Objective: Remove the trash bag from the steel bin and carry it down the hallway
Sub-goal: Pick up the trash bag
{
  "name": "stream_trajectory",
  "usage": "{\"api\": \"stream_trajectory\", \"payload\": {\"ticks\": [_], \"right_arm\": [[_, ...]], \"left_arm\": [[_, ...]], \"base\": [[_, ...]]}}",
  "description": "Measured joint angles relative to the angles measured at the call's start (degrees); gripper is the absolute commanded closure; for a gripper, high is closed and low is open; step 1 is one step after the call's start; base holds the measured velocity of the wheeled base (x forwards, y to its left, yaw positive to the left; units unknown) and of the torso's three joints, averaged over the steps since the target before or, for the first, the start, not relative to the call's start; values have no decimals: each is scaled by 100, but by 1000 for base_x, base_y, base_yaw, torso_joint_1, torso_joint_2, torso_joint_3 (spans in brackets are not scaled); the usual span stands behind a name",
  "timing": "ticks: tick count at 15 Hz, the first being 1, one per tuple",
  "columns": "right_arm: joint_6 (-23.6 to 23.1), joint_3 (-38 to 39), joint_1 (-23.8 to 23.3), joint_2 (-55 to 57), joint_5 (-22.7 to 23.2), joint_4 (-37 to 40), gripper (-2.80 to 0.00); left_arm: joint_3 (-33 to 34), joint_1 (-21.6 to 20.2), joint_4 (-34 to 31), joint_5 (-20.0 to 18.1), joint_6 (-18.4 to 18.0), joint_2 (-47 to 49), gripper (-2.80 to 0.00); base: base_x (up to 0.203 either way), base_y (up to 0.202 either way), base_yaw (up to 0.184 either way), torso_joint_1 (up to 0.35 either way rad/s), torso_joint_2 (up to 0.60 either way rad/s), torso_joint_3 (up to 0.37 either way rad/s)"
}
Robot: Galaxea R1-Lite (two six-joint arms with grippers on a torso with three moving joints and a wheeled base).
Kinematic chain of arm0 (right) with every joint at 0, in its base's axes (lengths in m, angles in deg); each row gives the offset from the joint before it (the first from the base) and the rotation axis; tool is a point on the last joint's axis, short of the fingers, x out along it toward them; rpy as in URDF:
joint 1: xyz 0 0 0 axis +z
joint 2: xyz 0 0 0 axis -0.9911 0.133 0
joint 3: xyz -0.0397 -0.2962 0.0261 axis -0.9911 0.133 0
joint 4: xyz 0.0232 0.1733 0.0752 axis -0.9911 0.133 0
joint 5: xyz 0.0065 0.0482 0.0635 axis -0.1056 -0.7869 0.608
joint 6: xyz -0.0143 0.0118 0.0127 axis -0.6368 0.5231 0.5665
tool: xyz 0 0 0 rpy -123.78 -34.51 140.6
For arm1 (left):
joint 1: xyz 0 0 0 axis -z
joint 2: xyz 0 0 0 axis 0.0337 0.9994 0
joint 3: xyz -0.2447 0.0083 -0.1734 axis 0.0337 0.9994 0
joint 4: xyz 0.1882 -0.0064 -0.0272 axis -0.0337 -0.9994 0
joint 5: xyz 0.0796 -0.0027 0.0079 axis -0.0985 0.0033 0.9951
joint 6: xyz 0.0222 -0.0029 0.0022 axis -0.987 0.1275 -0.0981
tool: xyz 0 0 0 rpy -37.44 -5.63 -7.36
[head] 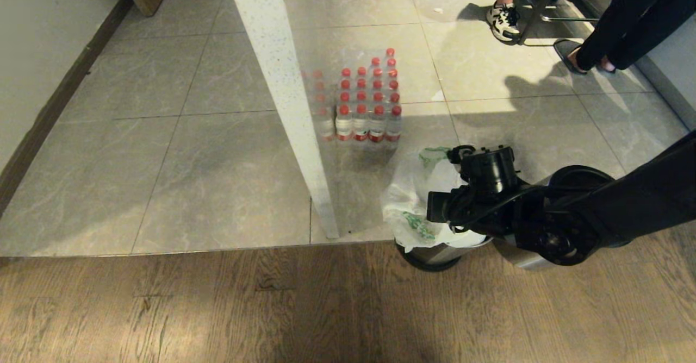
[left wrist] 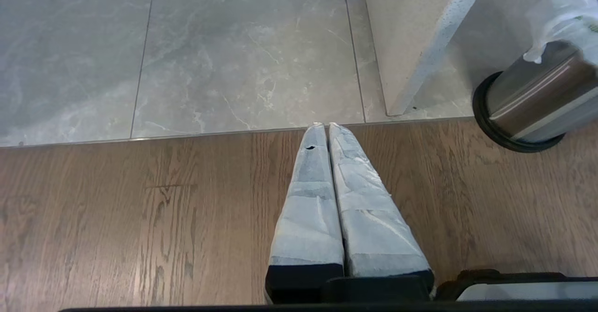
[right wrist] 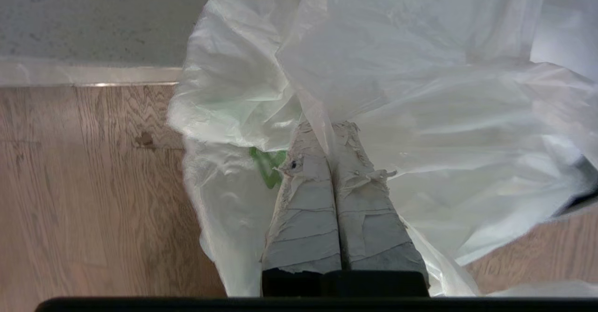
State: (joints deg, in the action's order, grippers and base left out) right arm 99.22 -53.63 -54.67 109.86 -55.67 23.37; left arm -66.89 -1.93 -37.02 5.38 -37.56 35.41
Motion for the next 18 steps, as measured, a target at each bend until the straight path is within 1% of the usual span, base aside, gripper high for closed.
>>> {"api": "stream_trajectory", "payload": {"ticks": [4, 6, 9, 11, 16, 18], "right_arm": [[-51, -87, 71, 165, 81, 6, 0], [-178, -106, 106, 231, 174, -17, 0], [-245, -76, 67, 265, 143, -39, 0], [-250, -29, -52, 261, 124, -181, 0], [-243, 12, -401, 219, 104, -182, 0], [-250, 11, -455, 226, 113, -187, 0]], "left_arm": [[0, 0, 2, 2, 0, 0, 0], [0, 0, 5, 2, 2, 0, 0], [0, 0, 2, 1, 1, 0, 0], [0, 0, 5, 2, 2, 0, 0], [0, 0, 2, 2, 4, 0, 0], [0, 0, 5, 0, 2, 0, 0]], "base": [[0, 0, 0, 0, 0, 0], [0, 0, 0, 0, 0, 0], [0, 0, 0, 0, 0, 0], [0, 0, 0, 0, 0, 0], [0, 0, 0, 0, 0, 0], [0, 0, 0, 0, 0, 0]]}}
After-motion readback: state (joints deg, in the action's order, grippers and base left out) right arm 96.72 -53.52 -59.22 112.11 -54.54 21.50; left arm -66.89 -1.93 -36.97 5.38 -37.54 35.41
